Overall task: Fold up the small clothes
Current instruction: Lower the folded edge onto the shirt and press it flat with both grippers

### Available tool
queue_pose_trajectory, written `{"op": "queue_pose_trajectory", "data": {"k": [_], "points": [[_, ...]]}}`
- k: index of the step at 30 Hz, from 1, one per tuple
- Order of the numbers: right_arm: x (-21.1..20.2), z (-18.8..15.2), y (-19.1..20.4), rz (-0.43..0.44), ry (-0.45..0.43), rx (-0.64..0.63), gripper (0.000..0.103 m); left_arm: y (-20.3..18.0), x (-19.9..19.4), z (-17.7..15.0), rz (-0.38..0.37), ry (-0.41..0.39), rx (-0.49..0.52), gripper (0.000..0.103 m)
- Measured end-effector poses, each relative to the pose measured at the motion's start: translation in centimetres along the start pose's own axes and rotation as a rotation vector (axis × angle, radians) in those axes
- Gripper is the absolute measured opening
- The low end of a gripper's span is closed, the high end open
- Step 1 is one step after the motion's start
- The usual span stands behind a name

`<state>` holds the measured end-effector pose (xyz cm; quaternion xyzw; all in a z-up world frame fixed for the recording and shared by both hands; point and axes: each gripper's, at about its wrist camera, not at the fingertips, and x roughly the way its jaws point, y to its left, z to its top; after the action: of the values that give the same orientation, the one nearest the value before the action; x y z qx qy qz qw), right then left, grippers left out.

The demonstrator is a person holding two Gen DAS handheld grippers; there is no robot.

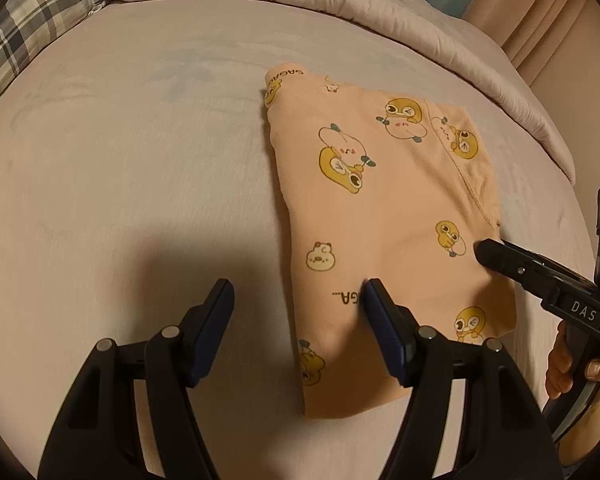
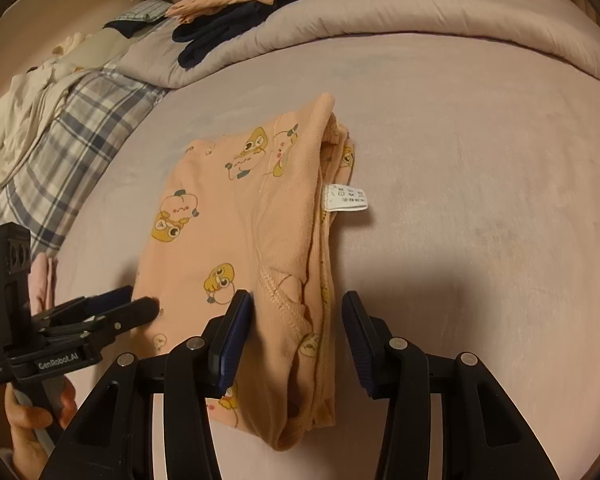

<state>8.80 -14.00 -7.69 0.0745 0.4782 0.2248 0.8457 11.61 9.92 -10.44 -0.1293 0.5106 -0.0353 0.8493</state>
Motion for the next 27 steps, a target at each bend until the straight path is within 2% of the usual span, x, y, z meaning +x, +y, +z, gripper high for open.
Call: {"op": "queue_pose_trajectory", "data": {"k": [14,27], "points": [[-0.7,-0.5,0.0,0.002,-0.002,-0.034,0.047,0.6,-0.3,-1.3,0.009,0.008,0.002,0.068],[-0.4,-1.3,0.2,-0.065,0.031,-0.071,0.047,0.5,-0.5,-2.0,0.022,0.010,0.005,0.068]]}}
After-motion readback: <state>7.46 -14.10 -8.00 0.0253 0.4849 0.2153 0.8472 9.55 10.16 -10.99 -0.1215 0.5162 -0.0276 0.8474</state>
